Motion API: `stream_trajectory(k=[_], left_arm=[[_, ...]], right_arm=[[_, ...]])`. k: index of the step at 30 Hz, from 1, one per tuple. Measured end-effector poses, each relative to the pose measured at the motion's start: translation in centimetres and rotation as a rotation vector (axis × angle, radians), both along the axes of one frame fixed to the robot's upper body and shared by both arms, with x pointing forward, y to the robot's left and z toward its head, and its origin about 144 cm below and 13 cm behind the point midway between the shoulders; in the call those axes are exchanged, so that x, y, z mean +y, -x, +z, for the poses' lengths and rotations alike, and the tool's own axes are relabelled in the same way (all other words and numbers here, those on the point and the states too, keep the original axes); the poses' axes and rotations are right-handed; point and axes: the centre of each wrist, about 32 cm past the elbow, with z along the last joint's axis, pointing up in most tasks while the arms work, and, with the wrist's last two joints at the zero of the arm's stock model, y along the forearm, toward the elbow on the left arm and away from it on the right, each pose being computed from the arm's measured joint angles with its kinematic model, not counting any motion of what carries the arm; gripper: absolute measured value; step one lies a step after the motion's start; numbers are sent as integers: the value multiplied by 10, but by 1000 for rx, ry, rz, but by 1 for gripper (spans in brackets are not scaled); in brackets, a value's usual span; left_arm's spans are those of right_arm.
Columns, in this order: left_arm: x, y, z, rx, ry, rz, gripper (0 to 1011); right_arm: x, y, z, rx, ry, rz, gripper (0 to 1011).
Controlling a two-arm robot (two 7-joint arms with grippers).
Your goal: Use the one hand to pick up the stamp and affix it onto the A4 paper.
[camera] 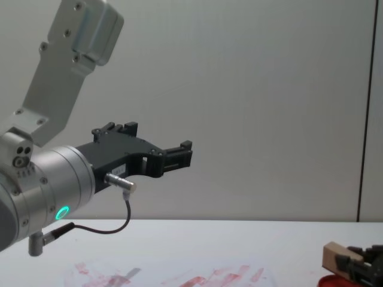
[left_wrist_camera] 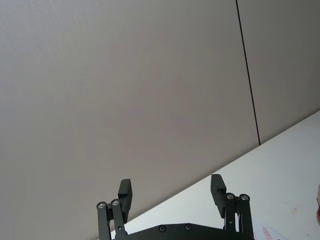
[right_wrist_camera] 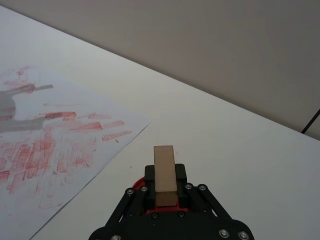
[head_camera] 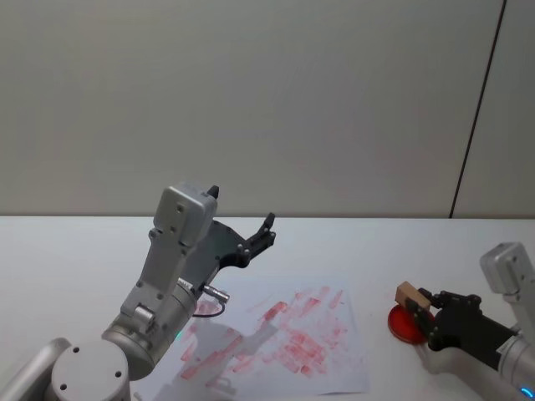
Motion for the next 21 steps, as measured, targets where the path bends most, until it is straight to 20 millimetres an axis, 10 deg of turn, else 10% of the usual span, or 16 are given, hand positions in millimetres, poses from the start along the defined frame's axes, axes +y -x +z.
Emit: stream_trajectory(k=[11, 21], left_arm=[[0, 0, 0, 0, 0, 0, 1003], [0, 0, 0, 0, 0, 0, 1002]], right_arm=[[2, -3, -4, 17, 9, 13, 228], [2, -6, -3, 23, 9, 14, 561]])
